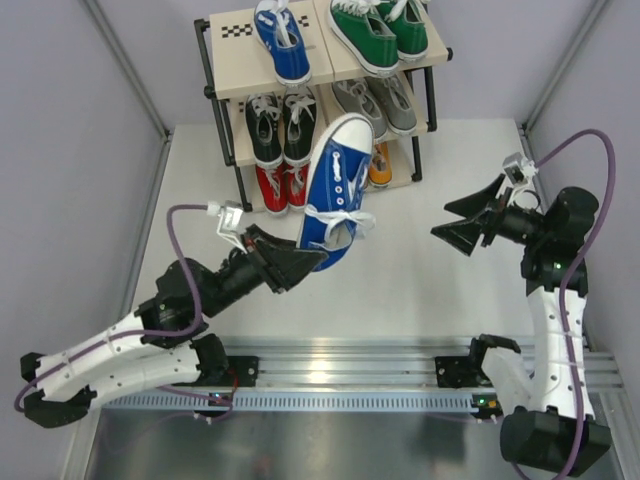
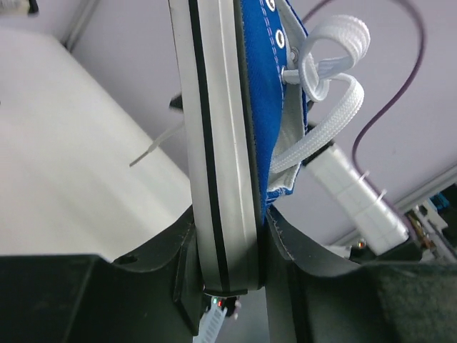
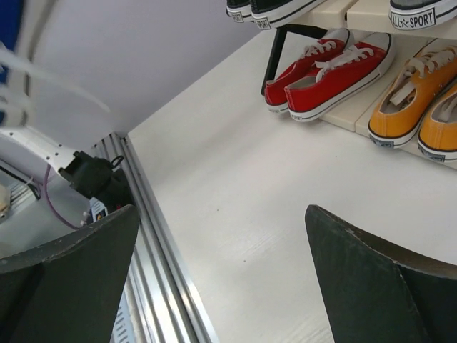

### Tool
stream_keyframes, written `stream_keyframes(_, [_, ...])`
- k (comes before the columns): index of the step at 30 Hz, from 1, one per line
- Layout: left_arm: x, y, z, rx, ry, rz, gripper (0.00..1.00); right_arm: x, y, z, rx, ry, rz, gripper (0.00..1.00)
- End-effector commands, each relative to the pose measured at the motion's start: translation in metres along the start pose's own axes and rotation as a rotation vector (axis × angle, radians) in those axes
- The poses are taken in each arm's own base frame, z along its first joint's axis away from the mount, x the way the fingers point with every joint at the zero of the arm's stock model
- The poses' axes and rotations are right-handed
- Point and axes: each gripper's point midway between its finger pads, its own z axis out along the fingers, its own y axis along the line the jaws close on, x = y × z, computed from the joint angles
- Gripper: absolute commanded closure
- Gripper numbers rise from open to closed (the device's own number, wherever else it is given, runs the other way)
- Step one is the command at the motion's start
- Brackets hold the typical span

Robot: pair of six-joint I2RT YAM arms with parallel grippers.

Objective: Place and organize the shoes onto the shoe shelf
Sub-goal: Place the shoe at the shoe shelf.

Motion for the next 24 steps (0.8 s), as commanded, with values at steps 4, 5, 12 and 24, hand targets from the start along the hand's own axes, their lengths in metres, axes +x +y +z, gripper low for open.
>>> stream_keyframes(4, [-0.141, -0.080, -0.004, 0.066, -0.366, 0.107, 1.00, 0.022, -0.021, -0.010, 0.012, -0.001, -0.090, 0.00])
stream_keyframes(5, [-0.150, -0.082, -0.001, 0.047, -0.389, 0.119, 1.00, 0.025, -0.025, -0.011, 0.016, 0.000, -0.080, 0.01])
stream_keyframes(12, [-0.233, -0.083, 0.010, -0.192, -0.623, 0.124, 1.00, 0.037, -0.038, -0.018, 0.036, -0.007, -0.080, 0.01])
stream_keyframes(24, [-0.291, -0.068, 0.048, -0.329, -0.702, 0.106, 1.00, 0.044, -0.039, -0.023, 0.039, -0.013, -0.075, 0.01])
